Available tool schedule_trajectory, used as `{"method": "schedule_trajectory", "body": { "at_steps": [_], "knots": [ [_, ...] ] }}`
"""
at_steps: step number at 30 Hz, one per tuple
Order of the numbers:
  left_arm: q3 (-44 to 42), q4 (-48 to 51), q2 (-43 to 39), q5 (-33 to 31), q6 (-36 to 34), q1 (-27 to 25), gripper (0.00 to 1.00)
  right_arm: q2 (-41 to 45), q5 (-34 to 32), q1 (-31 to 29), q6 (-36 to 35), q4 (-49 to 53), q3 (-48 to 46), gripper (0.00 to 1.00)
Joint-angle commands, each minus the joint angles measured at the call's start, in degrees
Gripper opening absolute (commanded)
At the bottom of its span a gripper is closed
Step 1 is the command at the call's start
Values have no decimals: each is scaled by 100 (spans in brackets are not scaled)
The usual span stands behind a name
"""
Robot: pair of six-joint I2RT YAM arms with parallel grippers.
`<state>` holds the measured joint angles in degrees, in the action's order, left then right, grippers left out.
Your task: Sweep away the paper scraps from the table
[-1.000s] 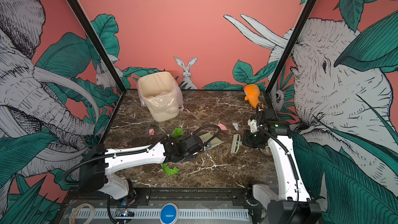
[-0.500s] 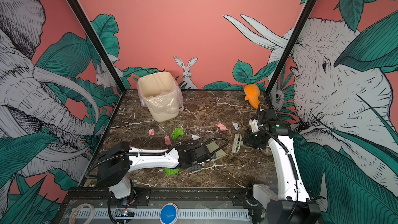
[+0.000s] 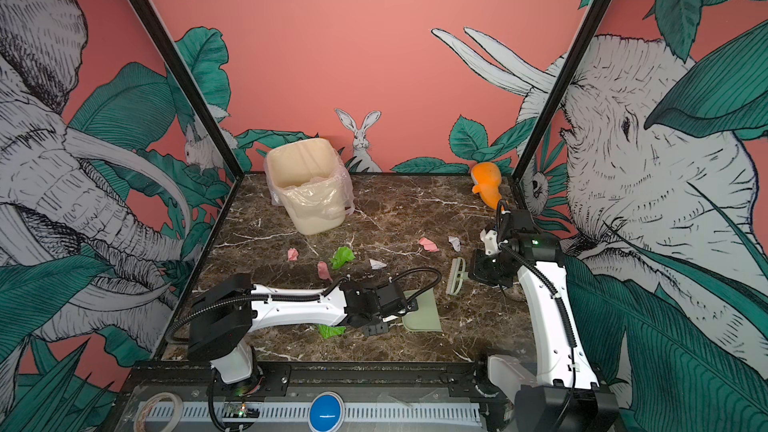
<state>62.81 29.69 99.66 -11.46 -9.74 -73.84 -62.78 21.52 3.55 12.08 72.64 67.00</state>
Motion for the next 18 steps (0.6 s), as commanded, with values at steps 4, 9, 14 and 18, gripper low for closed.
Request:
{"method": "schedule_trajectory", "body": {
  "at_steps": [4, 9, 14, 18],
  "knots": [
    [-390, -110, -606, 707, -168, 62, 42, 32, 45, 41, 34, -1, -7, 0],
    [-646, -464, -898, 1664, -231, 645, 43, 55, 63, 40, 57, -15, -38, 0],
    [-719, -636, -901, 2058, -430, 793, 43, 70, 70, 40, 76, -13, -12, 0],
    [-638, -631, -787, 2516, -421, 793, 43, 50, 55, 40, 67, 5, 6, 0]
  ]
}}
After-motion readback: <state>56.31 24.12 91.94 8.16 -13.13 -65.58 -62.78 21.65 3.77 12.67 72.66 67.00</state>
